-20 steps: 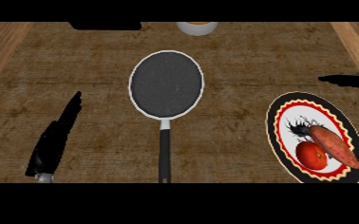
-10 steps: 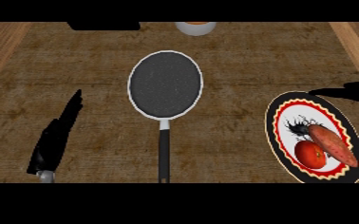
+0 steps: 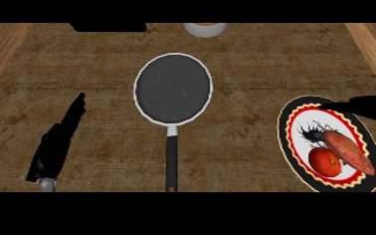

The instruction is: Pick the sweet potato from the plate and place it in the pan

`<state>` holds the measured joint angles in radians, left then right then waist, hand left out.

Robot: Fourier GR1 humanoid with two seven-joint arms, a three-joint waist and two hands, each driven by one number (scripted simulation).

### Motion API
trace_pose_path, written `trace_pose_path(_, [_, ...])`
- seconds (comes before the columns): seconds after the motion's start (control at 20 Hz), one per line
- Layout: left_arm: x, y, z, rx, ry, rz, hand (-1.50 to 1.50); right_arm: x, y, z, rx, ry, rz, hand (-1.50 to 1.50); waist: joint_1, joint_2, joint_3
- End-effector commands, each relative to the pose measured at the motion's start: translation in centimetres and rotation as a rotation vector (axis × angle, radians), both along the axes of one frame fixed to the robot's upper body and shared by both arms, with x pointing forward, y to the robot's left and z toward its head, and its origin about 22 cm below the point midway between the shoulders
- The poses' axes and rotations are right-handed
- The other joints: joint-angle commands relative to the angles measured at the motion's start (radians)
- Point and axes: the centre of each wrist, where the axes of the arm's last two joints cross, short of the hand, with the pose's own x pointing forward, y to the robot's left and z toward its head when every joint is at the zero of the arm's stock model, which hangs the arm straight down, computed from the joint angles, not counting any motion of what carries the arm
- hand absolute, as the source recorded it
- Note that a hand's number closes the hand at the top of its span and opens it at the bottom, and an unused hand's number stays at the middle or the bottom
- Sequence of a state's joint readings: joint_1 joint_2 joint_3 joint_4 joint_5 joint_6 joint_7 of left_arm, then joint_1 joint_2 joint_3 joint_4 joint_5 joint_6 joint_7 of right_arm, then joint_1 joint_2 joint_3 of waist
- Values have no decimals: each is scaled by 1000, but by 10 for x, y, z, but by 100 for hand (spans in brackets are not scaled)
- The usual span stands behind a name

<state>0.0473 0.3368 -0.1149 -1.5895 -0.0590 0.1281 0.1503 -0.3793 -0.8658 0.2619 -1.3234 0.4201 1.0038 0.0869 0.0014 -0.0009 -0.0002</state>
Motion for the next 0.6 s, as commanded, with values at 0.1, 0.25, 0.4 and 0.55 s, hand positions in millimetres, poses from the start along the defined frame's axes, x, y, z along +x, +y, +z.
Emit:
trace_pose_path(0.1, [1,4,-23,-8,-1,-7,0,-5,8,-12,-48,20,-6,-150,-1,1,0])
trace_pose_path(0.25, [-3,-5,8,-5,-7,-4,0,-4,5,-33,-75,52,-3,-150,6,1,1])
trace_pose_path(0.4, [-13,-2,-20,-2,5,-12,0,-1,6,-28,-90,30,-3,-150,4,1,0])
trace_pose_path(0.55, [-11,9,-10,-13,3,9,0,-17,-7,-39,-106,53,6,-150,1,0,0])
